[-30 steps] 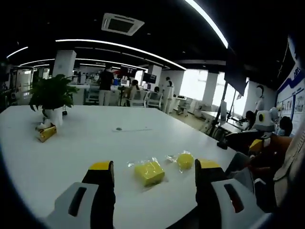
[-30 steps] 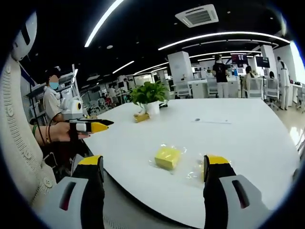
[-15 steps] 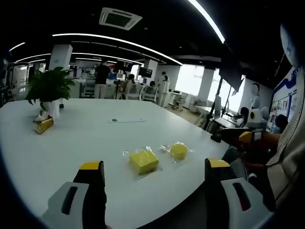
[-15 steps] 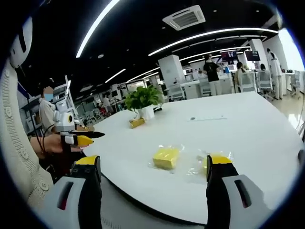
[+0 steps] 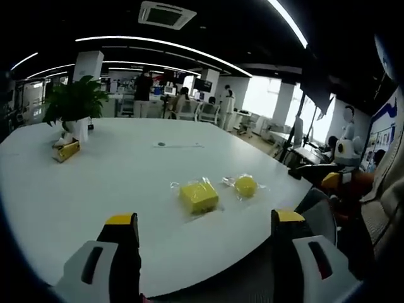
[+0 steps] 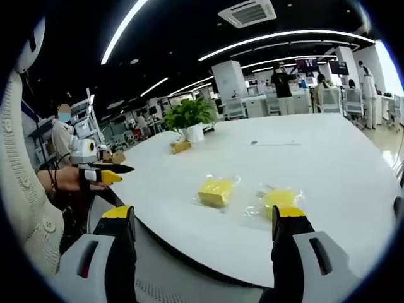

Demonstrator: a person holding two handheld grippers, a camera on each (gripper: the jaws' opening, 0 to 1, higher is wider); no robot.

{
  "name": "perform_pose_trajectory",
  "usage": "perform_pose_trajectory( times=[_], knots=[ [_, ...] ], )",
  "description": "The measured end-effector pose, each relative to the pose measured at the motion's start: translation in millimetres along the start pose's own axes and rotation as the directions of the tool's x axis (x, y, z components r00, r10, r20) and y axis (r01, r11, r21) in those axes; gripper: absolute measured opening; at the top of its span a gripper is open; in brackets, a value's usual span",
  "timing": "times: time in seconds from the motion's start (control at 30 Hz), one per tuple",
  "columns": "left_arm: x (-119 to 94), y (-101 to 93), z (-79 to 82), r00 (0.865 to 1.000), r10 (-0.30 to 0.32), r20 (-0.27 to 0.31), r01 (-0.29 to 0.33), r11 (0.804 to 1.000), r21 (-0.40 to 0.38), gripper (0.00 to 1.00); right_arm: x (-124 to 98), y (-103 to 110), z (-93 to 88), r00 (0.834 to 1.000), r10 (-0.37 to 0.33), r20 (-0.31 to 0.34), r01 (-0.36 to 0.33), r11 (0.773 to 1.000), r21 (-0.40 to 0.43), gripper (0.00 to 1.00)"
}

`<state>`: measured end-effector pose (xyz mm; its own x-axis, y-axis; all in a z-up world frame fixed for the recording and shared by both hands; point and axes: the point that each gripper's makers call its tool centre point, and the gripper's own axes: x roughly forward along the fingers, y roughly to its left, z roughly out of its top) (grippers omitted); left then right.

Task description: Compare the silicone blocks by pressing each to a similar depth, holding the contact briefly, and releasing to observe deformation and rebound differences across the visible hardness samples.

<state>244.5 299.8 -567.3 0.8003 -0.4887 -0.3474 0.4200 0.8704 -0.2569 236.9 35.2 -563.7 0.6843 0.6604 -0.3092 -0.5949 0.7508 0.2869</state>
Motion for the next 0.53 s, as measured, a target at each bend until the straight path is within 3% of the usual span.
perform_pose_trajectory(
  times=[0.17, 0.27, 0.37, 0.53],
  knots=[
    [-6, 4.2, 21.1, 0.997, 0.024, 0.069, -0.024, 1.0, -0.003, 0.87, -8, -14, 14.7, 0.999, -0.02, 0.031, 0.019, 1.0, 0.003, 0.82],
    [-5, 0.8, 26.9, 0.997, 0.017, 0.07, -0.019, 1.0, 0.021, 0.88, -12, -16, 23.3, 0.999, -0.01, 0.049, 0.011, 1.0, -0.017, 0.8],
    [-2, -2.4, 29.7, 0.998, 0.019, 0.067, -0.022, 0.999, 0.046, 0.96, -14, -19, 27.9, 0.999, -0.015, 0.047, 0.016, 0.999, -0.031, 0.81],
    [1, -10.4, 33.8, 0.997, 0.009, 0.072, -0.01, 1.0, 0.026, 0.9, -18, -24, 32.7, 0.998, -0.033, 0.047, 0.036, 0.998, -0.054, 0.85]
  ],
)
